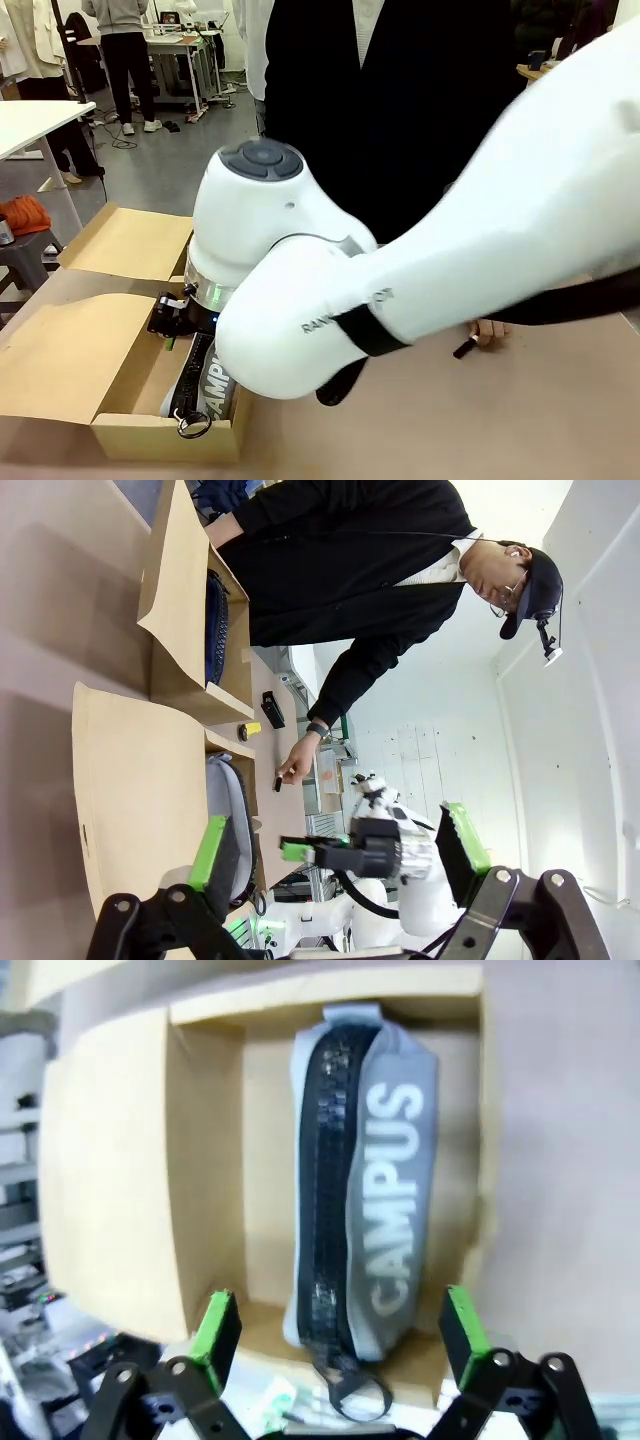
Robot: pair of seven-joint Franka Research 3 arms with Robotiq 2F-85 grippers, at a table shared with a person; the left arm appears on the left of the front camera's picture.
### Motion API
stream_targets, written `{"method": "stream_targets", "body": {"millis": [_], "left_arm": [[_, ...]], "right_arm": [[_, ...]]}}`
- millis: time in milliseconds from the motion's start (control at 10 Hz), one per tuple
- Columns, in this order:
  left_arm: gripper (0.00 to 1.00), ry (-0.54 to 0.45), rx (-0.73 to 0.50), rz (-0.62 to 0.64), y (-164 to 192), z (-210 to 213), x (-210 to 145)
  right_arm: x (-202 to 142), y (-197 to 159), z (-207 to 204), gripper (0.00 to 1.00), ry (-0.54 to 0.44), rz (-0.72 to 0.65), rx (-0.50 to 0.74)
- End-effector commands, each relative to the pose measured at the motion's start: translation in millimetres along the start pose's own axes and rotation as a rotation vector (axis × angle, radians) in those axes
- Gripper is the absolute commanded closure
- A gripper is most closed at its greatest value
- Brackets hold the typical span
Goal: Place items inside the box.
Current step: Pick up a Pencil pouch or Stapler and place it inside the Mailer Box closest to the robot.
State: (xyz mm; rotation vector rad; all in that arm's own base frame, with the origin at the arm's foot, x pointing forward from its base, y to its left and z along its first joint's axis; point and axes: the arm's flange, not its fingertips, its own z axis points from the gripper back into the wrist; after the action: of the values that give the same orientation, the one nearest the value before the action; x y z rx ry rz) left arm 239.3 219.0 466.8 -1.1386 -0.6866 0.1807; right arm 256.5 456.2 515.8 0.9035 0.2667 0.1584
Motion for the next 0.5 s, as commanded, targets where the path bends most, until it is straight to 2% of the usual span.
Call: {"method": "stream_targets", "body": {"millis": [0, 100, 200, 300, 400], "left_arm": [[0.0, -0.012, -0.021, -0.023, -1, -1, 0], [0.0, -0.012, -0.021, -0.023, -1, -1, 0], [0.0, -0.012, -0.021, -0.023, -1, -1, 0], [0.0, -0.012, -0.021, -0.023, -1, -1, 0], [0.0, -0.012, -0.021, -0.023, -1, -1, 0]], "right_arm": [[-57, -71, 46, 0.0, 0.031, 0.082, 0.015], [-72, -75, 41, 0.0, -0.068, 0.056, 0.008], [-24, -30, 30, 0.0, 0.025, 0.039, 0.03], [-24, -30, 30, 0.0, 0.025, 0.039, 0.03], [-56, -64, 47, 0.0, -0.006, 0.055, 0.017]]}}
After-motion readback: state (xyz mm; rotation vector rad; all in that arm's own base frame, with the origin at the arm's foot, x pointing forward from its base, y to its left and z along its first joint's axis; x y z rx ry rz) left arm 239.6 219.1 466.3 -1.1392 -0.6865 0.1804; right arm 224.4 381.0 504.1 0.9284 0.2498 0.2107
